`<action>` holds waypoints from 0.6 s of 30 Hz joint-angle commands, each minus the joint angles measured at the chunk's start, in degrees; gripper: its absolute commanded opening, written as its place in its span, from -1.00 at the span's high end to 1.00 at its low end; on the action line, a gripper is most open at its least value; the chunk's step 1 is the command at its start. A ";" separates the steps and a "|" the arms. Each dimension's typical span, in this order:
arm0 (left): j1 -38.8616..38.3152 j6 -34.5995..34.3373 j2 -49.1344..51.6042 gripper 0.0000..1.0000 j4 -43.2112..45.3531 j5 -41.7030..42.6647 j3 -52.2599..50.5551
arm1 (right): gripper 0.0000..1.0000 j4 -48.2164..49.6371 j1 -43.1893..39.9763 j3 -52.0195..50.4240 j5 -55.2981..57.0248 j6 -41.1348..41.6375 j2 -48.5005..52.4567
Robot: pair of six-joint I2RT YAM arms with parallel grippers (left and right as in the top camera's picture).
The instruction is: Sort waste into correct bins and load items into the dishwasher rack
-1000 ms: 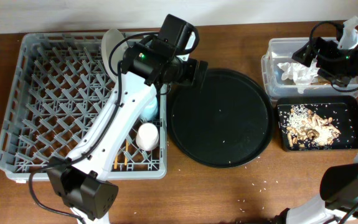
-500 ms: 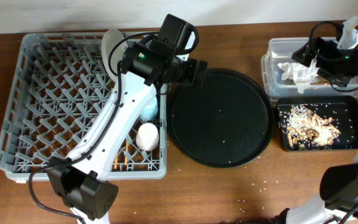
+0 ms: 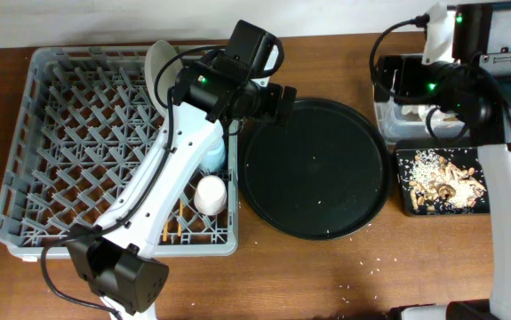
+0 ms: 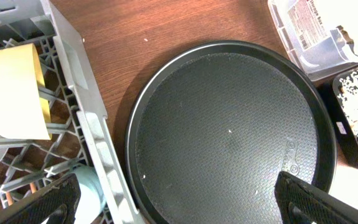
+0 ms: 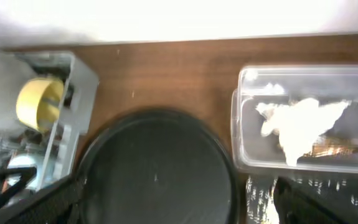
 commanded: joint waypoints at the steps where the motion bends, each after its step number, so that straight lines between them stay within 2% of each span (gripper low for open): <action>1: -0.04 0.55 -0.59 -0.99 0.04 -0.42 0.79 | -0.97 9.49 0.26 -11.02 1.36 -0.46 -6.75; 5: -0.07 0.55 -0.59 -0.98 0.07 -0.42 0.79 | -0.97 28.24 0.20 -35.58 1.33 -2.89 -22.01; 13: -0.07 0.55 -0.59 -0.99 0.07 -0.42 0.79 | -0.97 58.51 0.20 -81.35 -0.48 -2.71 -57.00; 18: -0.04 0.55 -0.59 -0.99 0.07 -0.42 0.79 | -0.97 73.02 0.22 -100.35 -0.39 -1.66 -73.68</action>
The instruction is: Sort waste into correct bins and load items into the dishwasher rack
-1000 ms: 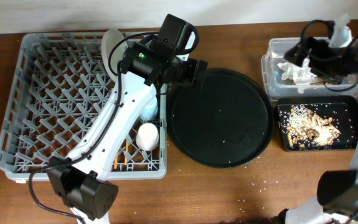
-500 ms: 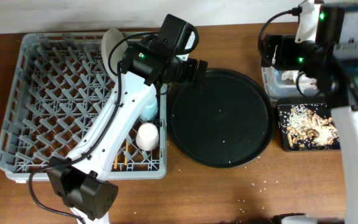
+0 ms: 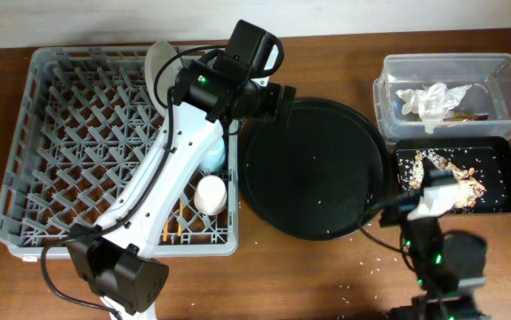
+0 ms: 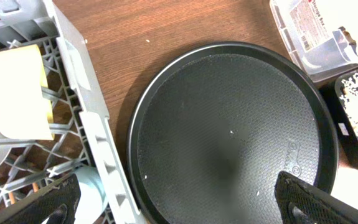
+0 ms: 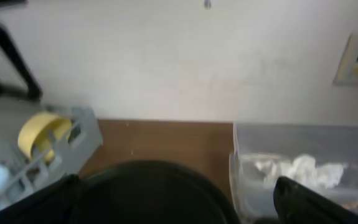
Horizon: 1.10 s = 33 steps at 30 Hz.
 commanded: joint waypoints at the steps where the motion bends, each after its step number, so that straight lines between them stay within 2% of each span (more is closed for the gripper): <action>1: -0.04 0.55 -0.59 -0.99 0.07 0.02 0.72 | -0.97 6.84 0.22 -10.01 -0.52 0.85 -9.18; 5: -0.04 0.55 -0.59 -0.99 0.07 0.02 0.72 | -0.97 12.15 0.22 -17.77 -0.52 2.73 -14.80; 8: -0.04 0.55 -0.59 -0.99 0.07 0.02 0.72 | -0.97 8.28 0.22 -17.90 -0.50 3.43 -16.92; 12: -0.04 0.55 -0.59 -0.99 0.07 0.02 0.72 | -0.97 -6.71 0.33 -17.90 -1.01 3.89 -21.73; 28: -0.04 0.57 -0.59 -0.99 0.02 -0.02 0.72 | -0.97 -6.45 0.31 -17.90 -1.33 3.85 -21.57; 30: -0.04 0.57 -0.61 -0.99 -0.79 -3.06 0.72 | -0.97 -6.45 0.33 -17.90 -1.33 3.85 -21.57; 33: -0.04 0.66 -0.59 -0.99 -4.22 -3.28 0.72 | -0.97 -6.47 0.31 -17.90 -1.33 3.85 -21.57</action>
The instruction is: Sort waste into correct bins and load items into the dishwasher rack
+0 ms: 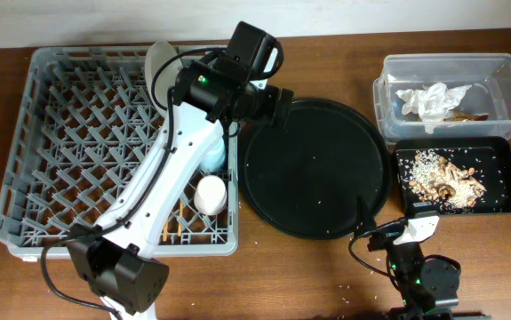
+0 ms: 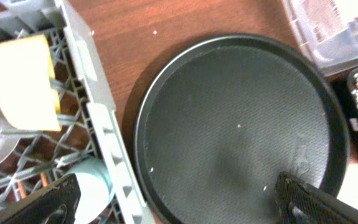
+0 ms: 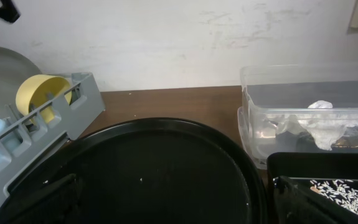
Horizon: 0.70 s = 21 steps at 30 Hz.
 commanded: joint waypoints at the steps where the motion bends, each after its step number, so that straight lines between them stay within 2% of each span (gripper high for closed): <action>1: -0.07 0.81 -1.05 -0.99 -1.75 -3.65 0.72 | -0.97 -0.26 0.31 -0.28 -0.74 0.42 -0.55; 5: -0.09 1.05 -7.91 -0.99 1.18 -10.82 -0.37 | -0.97 -0.26 0.28 -0.28 -0.74 0.42 -0.55; 9: 1.84 7.87 -19.78 -0.99 11.19 -11.08 -8.63 | -0.97 -0.26 0.28 -0.28 -0.74 0.42 -0.55; 12: 7.91 8.44 -32.04 -0.99 20.20 -8.81 -23.56 | -0.98 -0.26 0.28 -0.28 -0.74 0.42 -0.55; 16: 20.57 8.41 -53.07 -0.99 35.69 -0.55 -52.68 | -0.97 -0.26 0.28 -0.28 -0.74 0.42 -0.55; 21: 31.85 8.39 -77.48 -0.99 50.25 3.69 -81.88 | -0.97 -0.26 0.28 -0.28 -0.74 0.42 -0.55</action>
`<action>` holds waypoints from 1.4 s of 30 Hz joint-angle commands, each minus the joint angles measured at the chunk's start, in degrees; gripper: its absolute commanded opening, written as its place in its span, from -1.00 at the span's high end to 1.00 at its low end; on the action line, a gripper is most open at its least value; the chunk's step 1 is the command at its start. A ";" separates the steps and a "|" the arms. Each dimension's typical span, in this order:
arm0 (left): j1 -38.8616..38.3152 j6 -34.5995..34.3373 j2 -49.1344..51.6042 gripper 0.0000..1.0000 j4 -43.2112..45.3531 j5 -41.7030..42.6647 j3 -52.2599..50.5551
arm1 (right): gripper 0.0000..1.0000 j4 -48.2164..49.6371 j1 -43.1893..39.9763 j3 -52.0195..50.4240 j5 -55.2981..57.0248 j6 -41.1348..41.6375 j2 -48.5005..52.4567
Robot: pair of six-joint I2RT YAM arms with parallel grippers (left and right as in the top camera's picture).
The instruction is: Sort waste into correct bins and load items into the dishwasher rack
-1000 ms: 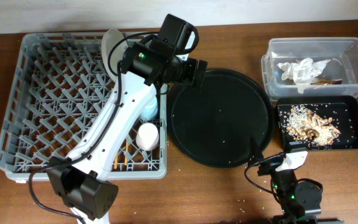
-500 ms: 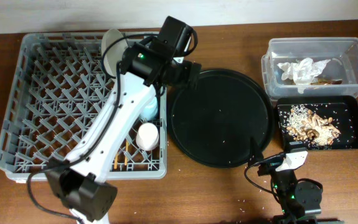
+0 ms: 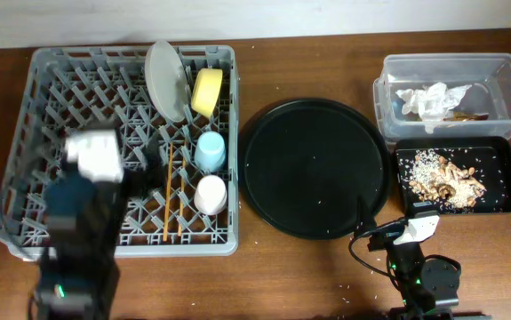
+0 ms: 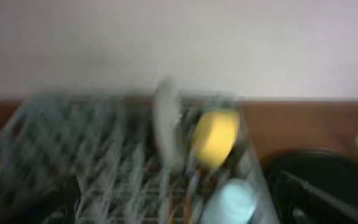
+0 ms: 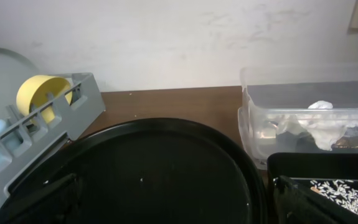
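The grey dishwasher rack (image 3: 24, 133) holds an upright grey plate (image 3: 164, 80), a yellow cup (image 3: 206, 92), a light blue cup (image 3: 209, 151), a white cup (image 3: 210, 193) and orange sticks (image 3: 167, 191). The black round tray (image 3: 315, 169) carries only crumbs. My left arm (image 3: 86, 191) is a blur over the rack's front left. Its gripper (image 4: 179, 186) is open and holds nothing, facing the plate (image 4: 166, 124) and yellow cup (image 4: 215, 137). My right arm (image 3: 421, 271) sits at the table's front edge. Its gripper (image 5: 175, 186) is open and empty, low over the tray (image 5: 166, 168).
A clear bin (image 3: 446, 84) with crumpled paper stands at the back right. In front of it, a black bin (image 3: 455, 178) holds food scraps. Rice grains dot the wood near the front edge. A pale wall runs behind the table.
My left arm has left the gap between rack and tray and is now low at the rack's front left, blurred. The cups and sticks it covered now show. The right arm has not moved.
First my right arm reached over the bins at the far right while my left gripper hung open at the tray's left edge. Then the right arm was folded back at the front edge and stayed there. Now the left arm is back at the rack's front too.
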 commanded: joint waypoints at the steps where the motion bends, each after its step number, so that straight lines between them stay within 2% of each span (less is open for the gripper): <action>1: 6.36 1.07 -15.76 -0.99 6.99 4.61 -17.03 | -0.97 -0.24 0.31 -0.31 -0.70 0.39 -0.42; 8: 10.16 1.09 -34.36 -0.99 18.01 4.50 -37.42 | -0.97 -0.22 0.31 -0.31 -0.70 0.39 -0.42; 14: 10.16 1.11 -41.92 -0.99 24.20 3.61 -47.78 | -0.97 -0.24 0.31 -0.31 -0.70 0.39 -0.42; 17: 10.16 1.49 -43.58 -0.99 20.22 3.50 -48.19 | -0.97 -0.22 0.31 -0.31 -0.70 0.39 -0.42; 20: 9.79 4.98 -44.13 -0.99 14.99 3.15 -48.19 | -0.97 -0.24 0.31 -0.31 -0.70 0.39 -0.42; 22: 8.66 7.61 -44.17 -0.99 15.34 2.64 -48.19 | -0.97 -0.22 0.31 -0.31 -0.70 0.39 -0.42; 28: 4.85 7.80 -44.17 -0.99 15.34 2.03 -48.19 | -0.97 -0.22 0.31 -0.31 -0.70 0.39 -0.42; 33: 4.74 10.14 -45.03 -0.99 15.61 1.01 -48.19 | -0.97 -0.22 0.31 -0.31 -0.70 0.39 -0.42; 37: 5.25 10.14 -45.03 -0.99 21.27 -0.46 -48.19 | -0.97 -0.24 0.31 -0.31 -0.70 0.39 -0.42; 42: 5.27 10.12 -44.37 -0.99 15.30 2.14 -48.11 | -0.97 -0.24 0.31 -0.31 -0.70 0.39 -0.42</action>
